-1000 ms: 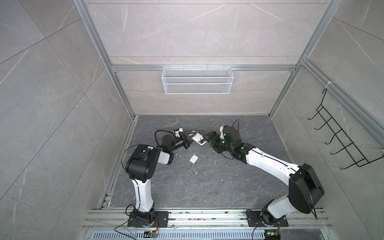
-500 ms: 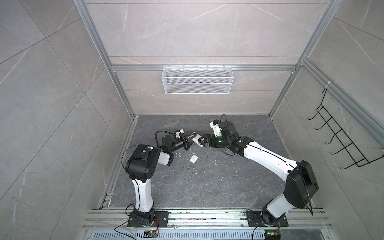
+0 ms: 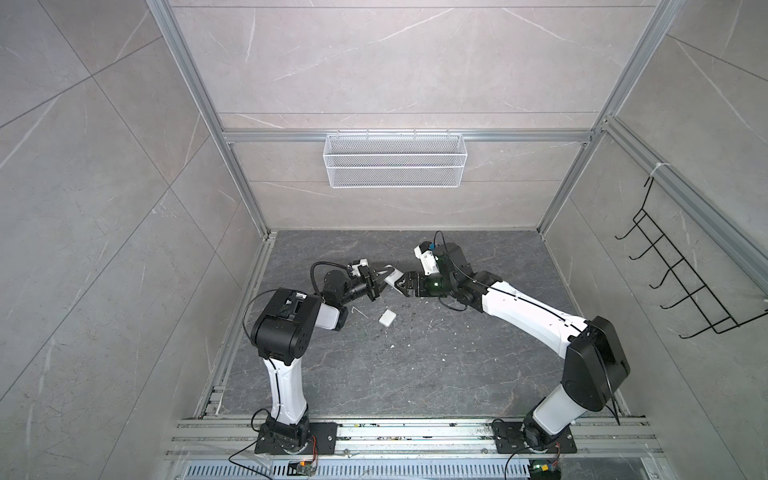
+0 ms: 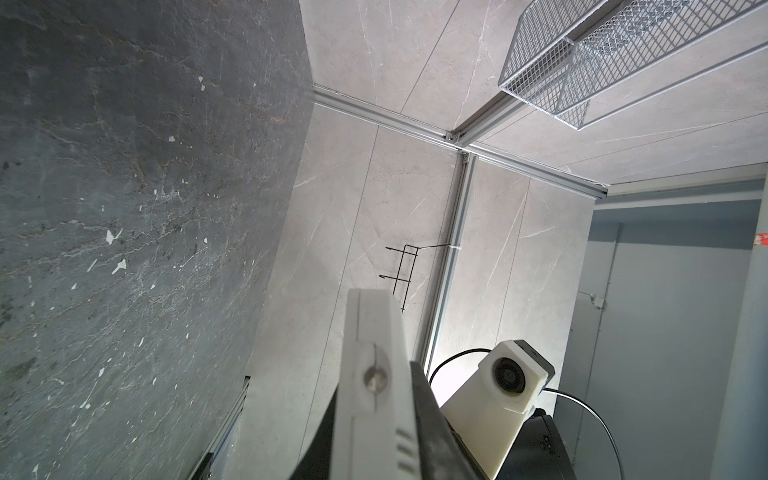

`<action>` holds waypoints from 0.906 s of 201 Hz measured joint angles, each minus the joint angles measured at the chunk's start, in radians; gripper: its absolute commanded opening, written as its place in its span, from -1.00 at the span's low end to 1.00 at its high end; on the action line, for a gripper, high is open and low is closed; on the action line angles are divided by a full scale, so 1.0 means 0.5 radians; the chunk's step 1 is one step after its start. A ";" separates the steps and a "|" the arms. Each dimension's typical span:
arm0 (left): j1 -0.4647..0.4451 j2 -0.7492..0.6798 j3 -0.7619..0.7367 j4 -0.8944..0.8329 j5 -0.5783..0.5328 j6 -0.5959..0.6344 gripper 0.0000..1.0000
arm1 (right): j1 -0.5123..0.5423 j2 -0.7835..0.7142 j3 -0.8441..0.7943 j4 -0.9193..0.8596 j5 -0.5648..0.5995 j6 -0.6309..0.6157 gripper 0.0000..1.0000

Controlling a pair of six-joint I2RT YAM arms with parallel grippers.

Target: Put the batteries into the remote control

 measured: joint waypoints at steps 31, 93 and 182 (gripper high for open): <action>0.000 0.000 0.000 0.000 0.002 -0.001 -1.00 | 0.005 0.011 0.009 0.001 -0.013 0.001 0.57; 0.000 0.000 0.000 0.000 0.002 -0.003 -1.00 | 0.010 0.025 0.014 0.023 -0.036 0.018 0.37; 0.001 0.000 0.000 0.009 0.002 -0.016 -1.00 | 0.011 0.025 0.014 0.060 -0.063 0.047 0.34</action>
